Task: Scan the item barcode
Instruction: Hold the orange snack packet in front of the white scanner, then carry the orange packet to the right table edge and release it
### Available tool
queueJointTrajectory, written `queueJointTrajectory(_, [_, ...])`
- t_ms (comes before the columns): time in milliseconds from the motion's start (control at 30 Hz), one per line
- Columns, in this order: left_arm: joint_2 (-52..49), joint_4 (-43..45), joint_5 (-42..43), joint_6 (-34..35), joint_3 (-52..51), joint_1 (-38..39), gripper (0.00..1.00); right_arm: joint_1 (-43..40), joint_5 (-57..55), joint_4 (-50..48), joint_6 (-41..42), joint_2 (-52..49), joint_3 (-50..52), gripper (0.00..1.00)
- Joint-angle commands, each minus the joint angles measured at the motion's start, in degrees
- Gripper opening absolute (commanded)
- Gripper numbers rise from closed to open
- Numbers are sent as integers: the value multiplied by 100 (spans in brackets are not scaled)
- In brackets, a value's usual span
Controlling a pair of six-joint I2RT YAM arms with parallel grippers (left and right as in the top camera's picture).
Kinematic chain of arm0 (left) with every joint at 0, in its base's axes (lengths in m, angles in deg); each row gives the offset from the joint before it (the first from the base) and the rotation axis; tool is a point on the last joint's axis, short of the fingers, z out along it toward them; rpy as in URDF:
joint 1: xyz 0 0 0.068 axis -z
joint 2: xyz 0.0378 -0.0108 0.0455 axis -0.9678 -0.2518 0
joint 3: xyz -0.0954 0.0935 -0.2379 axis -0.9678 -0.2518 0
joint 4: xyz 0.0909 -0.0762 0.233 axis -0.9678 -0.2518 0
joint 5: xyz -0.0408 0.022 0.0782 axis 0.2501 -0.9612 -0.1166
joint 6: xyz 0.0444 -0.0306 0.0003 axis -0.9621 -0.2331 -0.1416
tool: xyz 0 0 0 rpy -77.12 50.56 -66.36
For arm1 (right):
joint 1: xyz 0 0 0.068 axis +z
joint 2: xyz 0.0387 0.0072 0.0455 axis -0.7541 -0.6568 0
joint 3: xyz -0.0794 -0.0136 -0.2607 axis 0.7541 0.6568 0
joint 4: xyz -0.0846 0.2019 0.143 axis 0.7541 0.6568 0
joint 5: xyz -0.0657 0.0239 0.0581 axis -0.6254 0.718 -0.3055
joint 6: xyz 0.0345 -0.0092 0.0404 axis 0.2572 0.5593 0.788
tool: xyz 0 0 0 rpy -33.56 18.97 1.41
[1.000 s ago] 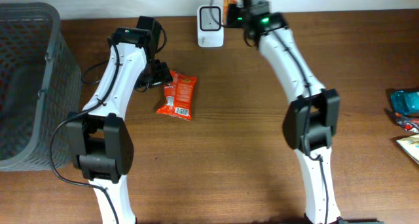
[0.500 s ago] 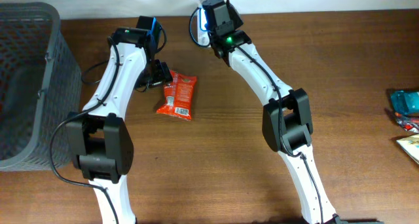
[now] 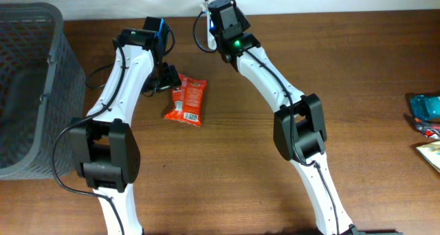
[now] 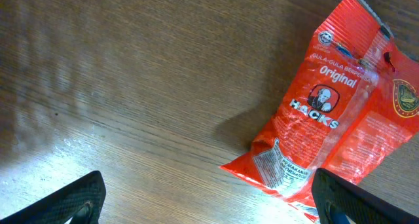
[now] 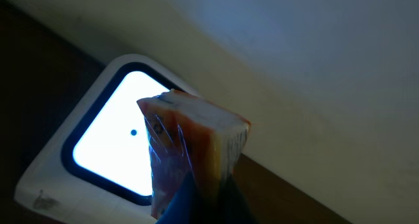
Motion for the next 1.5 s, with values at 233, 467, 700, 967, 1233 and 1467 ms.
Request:
queueJointTrajectory(233, [98, -9, -76, 52, -13, 2, 99, -621, -1069, 870, 1902, 1272, -98, 4])
queueJointTrajectory(467, [98, -9, -76, 52, -13, 2, 99, -2304, -1069, 3574, 3145, 1611, -96, 4])
queueJointTrajectory(700, [98, -9, -76, 52, -13, 2, 99, -4380, -1047, 5316, 4389, 1576, -92, 4])
queueJointTrajectory(967, [98, -9, -76, 52, -13, 2, 99, -6415, 876, 5777, 4787, 1572, -2, 4])
queueJointTrajectory(1233, [98, -7, -76, 52, -13, 2, 99, -6891, 883, 5482, 4784, 1569, 710, 50])
queueJointTrajectory(1467, [98, -7, -76, 52, -13, 2, 99, -6872, 848, 5593, 4741, 1655, 739, 97])
